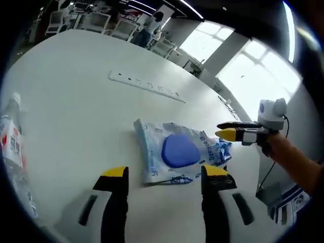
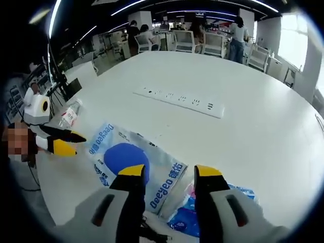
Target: Arrange the tabletop items into an orderly group along one side of the table until the central work area is clear of visible clutter.
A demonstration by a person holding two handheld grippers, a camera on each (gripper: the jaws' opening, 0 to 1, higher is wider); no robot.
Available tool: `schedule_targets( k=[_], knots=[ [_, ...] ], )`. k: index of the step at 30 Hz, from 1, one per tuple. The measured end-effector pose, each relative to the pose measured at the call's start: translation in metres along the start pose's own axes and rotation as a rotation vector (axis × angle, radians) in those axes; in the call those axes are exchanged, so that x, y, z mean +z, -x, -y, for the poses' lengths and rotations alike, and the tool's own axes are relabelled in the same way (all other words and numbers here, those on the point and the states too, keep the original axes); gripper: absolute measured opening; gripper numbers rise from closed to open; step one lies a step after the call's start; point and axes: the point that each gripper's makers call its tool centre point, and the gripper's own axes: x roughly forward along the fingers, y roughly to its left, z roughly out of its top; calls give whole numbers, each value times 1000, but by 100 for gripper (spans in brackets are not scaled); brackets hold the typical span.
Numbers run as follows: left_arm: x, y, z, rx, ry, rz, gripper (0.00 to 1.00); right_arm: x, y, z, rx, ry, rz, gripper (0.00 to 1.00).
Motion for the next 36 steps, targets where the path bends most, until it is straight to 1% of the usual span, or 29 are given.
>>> schedule_targets(
  k=[6, 10, 14, 15, 21, 30, 36],
  knots=[
    [3, 7, 6, -15, -33, 2, 67, 2, 6, -7, 20, 3, 9, 42],
    [4, 13, 10, -24, -43, 2, 68, 5, 9, -14, 34, 1, 20, 44],
    [4, 20, 15, -30, -75, 0, 71, 8, 15, -23, 61, -12, 38, 46],
    [4, 24, 16, -32, -81, -2, 71, 11, 18, -28, 75, -16, 54, 46],
    [6, 35, 23, -45, -107, 6, 74, 15, 26, -38, 89, -12, 73, 49],
    [8, 54, 33, -66, -141, 9, 79, 19, 39, -50, 110, -8, 97, 50],
    [10, 70, 37, -68, -160, 22, 82, 20, 46, -61, 133, -11, 114, 51]
  ],
)
